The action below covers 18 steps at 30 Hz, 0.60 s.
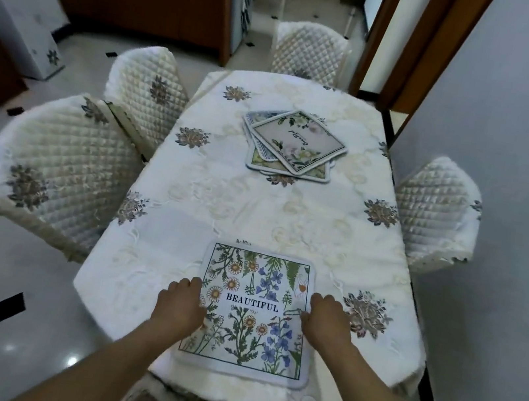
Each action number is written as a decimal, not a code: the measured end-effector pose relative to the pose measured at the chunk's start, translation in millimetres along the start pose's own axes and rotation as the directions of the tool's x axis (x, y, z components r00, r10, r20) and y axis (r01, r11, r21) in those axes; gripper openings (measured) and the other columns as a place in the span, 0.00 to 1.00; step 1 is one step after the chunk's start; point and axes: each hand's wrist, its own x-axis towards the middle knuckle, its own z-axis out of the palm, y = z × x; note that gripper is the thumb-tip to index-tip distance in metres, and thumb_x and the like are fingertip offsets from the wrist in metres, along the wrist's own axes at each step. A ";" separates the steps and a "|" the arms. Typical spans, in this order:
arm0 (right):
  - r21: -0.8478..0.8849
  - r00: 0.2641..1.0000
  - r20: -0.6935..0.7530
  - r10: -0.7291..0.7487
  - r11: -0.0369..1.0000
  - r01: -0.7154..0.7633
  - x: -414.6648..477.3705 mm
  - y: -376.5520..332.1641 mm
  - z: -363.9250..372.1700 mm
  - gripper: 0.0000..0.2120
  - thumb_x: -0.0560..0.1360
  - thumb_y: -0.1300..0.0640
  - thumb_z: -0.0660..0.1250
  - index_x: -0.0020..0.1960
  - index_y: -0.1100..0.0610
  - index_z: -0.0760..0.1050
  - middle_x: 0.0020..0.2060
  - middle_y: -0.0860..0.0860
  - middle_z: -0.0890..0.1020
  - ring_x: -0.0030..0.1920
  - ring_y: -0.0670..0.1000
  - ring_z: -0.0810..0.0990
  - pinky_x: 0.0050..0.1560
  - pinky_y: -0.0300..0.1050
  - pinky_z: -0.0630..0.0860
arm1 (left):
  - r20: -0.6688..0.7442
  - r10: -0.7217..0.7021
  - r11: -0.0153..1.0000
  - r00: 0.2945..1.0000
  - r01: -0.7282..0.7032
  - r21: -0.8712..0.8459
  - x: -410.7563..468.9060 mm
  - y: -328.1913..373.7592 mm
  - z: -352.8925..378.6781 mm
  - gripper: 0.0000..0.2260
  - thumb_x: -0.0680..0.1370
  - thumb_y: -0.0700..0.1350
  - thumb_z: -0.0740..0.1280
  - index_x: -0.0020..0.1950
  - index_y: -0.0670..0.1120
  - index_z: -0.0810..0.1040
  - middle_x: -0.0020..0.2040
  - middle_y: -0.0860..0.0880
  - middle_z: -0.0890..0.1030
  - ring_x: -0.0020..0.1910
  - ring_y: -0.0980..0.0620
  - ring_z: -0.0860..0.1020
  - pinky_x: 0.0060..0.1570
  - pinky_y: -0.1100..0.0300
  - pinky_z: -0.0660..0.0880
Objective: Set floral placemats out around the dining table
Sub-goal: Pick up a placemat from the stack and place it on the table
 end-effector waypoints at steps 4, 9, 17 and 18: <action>-0.163 0.988 -0.057 -0.142 0.978 0.131 -3.8 11.2 -66.5 0.15 0.77 0.48 0.62 0.59 0.56 0.71 0.55 0.57 0.76 0.57 0.60 0.74 0.54 0.53 0.71 | -0.096 0.187 0.974 0.978 -0.171 0.149 6.0 22.7 -62.5 0.17 0.77 0.55 0.63 0.61 0.48 0.70 0.56 0.46 0.77 0.56 0.43 0.73 0.53 0.50 0.69; -0.274 0.937 -0.134 -0.321 0.921 0.276 -17.0 46.1 -144.0 0.14 0.77 0.50 0.63 0.57 0.57 0.70 0.54 0.58 0.76 0.57 0.61 0.73 0.53 0.53 0.69 | -0.217 0.268 0.941 0.939 -0.207 0.268 -7.2 74.8 -123.8 0.15 0.76 0.56 0.64 0.58 0.48 0.71 0.53 0.46 0.77 0.54 0.42 0.74 0.51 0.49 0.69; -0.333 0.843 -0.207 -0.497 0.846 0.417 -32.2 169.7 -219.6 0.13 0.76 0.50 0.64 0.55 0.57 0.71 0.55 0.58 0.75 0.58 0.61 0.72 0.57 0.56 0.68 | -0.339 0.226 0.936 0.913 -0.107 0.334 -23.3 230.8 -140.3 0.19 0.77 0.58 0.62 0.62 0.48 0.69 0.57 0.44 0.76 0.58 0.41 0.73 0.55 0.48 0.69; -0.328 0.836 -0.211 -0.506 0.843 0.427 -30.3 190.2 -227.5 0.12 0.76 0.50 0.65 0.55 0.56 0.71 0.55 0.59 0.76 0.58 0.61 0.72 0.58 0.56 0.68 | -0.356 0.201 0.942 0.913 -0.081 0.325 -24.7 251.3 -137.8 0.20 0.77 0.58 0.62 0.62 0.48 0.69 0.57 0.44 0.77 0.58 0.42 0.73 0.55 0.48 0.70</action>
